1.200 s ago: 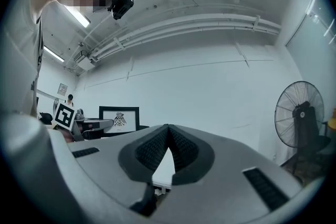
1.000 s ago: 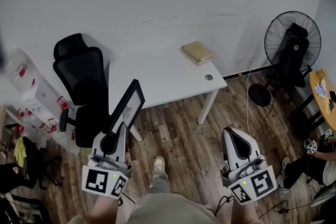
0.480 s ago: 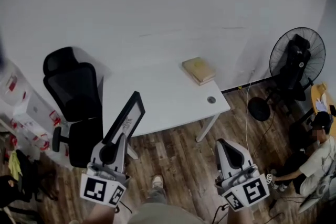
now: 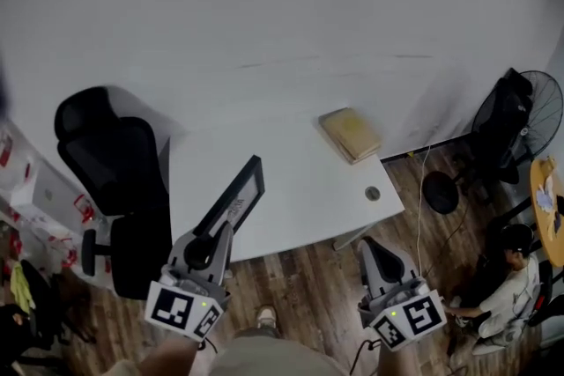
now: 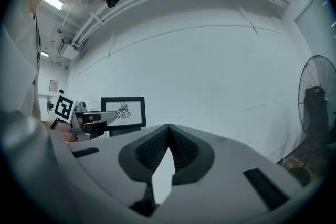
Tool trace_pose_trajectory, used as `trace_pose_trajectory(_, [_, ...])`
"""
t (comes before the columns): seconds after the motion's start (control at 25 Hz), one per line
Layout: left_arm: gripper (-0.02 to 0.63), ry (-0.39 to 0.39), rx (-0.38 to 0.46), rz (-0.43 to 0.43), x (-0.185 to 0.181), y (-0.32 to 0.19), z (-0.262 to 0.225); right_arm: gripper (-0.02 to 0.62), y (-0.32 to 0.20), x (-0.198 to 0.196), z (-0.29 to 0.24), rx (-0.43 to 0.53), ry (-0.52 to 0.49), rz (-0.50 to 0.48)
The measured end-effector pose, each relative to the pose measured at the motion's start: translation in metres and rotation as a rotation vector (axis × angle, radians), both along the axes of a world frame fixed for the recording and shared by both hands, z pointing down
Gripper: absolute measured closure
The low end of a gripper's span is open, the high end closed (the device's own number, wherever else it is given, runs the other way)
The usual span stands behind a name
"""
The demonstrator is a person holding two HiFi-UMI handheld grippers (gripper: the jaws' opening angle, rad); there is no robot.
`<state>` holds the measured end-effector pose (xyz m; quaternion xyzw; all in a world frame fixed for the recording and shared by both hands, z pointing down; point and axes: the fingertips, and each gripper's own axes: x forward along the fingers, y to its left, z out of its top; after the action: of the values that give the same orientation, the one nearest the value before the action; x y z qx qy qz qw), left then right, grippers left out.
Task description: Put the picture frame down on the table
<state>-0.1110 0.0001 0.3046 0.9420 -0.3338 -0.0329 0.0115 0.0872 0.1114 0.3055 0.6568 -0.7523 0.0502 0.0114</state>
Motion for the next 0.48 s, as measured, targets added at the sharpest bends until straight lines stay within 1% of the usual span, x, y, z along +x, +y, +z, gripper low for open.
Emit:
trace_pose_trajectory(0.12, [0.578, 0.003, -0.017, 0.006, 0.002, -0.029, 0.008, 0.572, -0.031, 0.002, 0.005, -0.014, 0.003, 0.0])
trace_pose_trajectory(0.28, [0.578, 0.029, -0.058, -0.001, 0.004, -0.063, 0.014, 0.572, -0.065, 0.001, 0.006, -0.029, 0.01, -0.015])
trace_pose_trajectory(0.48, [0.578, 0.022, -0.075, 0.004, 0.01, -0.083, 0.019, 0.572, -0.084, 0.005, 0.006, -0.034, -0.001, -0.026])
